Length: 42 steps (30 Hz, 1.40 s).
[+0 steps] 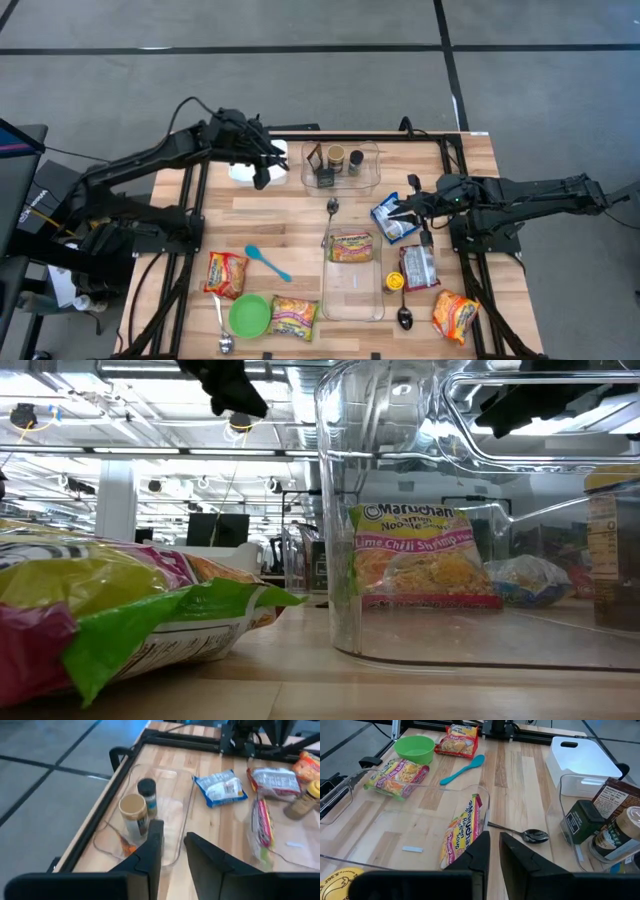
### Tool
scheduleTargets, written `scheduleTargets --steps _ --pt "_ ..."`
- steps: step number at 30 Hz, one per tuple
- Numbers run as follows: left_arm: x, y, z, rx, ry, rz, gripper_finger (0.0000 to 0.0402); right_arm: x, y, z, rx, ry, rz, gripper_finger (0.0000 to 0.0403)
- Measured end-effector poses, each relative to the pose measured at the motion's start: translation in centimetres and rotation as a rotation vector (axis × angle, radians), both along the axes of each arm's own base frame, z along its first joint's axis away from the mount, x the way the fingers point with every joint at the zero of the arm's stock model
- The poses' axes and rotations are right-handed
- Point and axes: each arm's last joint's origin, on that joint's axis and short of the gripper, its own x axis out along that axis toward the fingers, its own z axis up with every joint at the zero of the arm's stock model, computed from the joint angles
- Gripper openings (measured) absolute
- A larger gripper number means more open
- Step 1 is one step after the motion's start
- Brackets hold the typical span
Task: Pick & Place Food Item
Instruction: Put the yellow seasoning bottle into the top transparent bin
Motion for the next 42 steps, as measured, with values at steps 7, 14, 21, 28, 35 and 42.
scheduleTargets --steps 7,14,21,28,35,42 --pt "-2.1 -0.9 0.6 -0.014 0.030 0.001 0.0056 0.0 0.0 0.0 0.014 0.001 -0.007 0.0035" --pt "-3.5 -1.5 1.6 -0.009 -0.018 0.010 0.0038 0.0 0.0 0.0 0.070 0.008 -0.036 0.0035" --pt "-4.3 -1.8 2.8 0.026 -0.102 0.010 0.0039 0.0 0.0 -0.1 0.092 0.014 -0.048 0.0035" --pt "-4.0 -1.7 3.9 0.074 -0.214 0.009 0.0045 0.0 0.0 -0.1 0.092 0.014 -0.048 0.0035" --pt "-3.8 -1.6 4.6 0.105 -0.288 0.008 0.0042 0.0 0.0 -0.1 0.092 0.014 -0.048 0.0035" --pt "-3.7 -1.6 5.2 0.128 -0.342 0.008 0.0047 0.0 0.0 -0.1 0.092 0.014 -0.048 0.0035"
